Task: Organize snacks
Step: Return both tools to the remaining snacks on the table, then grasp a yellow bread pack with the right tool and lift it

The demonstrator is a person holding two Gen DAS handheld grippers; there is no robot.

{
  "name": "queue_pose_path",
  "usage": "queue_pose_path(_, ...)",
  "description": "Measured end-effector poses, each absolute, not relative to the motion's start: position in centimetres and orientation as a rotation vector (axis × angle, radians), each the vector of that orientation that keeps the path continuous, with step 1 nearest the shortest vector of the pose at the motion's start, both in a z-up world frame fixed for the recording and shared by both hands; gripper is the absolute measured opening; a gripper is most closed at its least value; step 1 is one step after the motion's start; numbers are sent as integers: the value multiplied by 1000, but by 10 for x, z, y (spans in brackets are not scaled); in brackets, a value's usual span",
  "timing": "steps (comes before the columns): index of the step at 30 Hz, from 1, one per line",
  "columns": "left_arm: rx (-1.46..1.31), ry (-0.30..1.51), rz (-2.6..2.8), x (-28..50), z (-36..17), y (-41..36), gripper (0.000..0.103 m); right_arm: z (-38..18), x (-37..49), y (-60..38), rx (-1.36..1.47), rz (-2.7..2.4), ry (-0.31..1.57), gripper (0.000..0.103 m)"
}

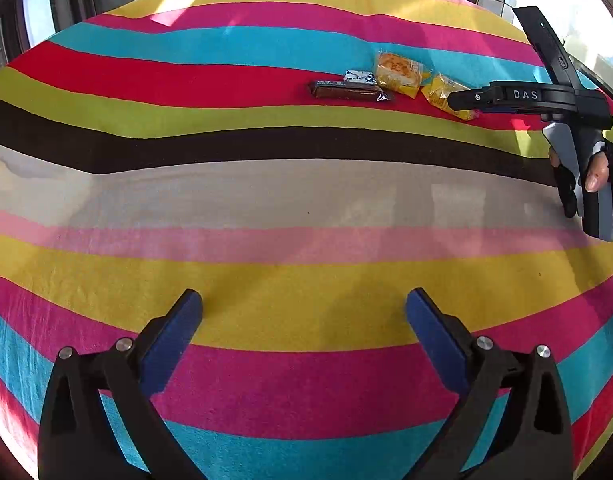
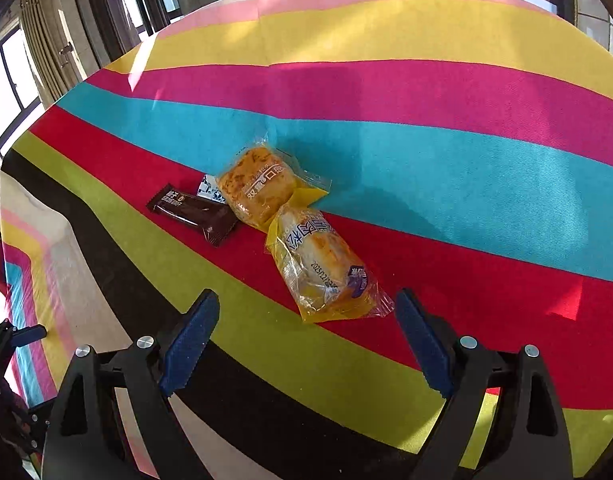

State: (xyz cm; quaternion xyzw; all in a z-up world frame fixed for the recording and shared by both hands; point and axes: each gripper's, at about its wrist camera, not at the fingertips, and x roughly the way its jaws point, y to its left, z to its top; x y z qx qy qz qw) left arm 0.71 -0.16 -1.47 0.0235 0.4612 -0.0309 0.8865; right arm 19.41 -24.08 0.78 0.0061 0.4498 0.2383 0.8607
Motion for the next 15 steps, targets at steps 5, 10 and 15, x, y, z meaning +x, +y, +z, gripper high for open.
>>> queue_pose_path(5,50,959,-64,6,-14,-1,101,10,233,-273,296,545,946,86)
queue_pose_path(10,49,959,-64,6,-15,-2,101,10,239,-274,288,566,930,87)
queue_pose_path(15,49,959,-63,6,-15,-2,101,4,221,-249,81,554,945,59)
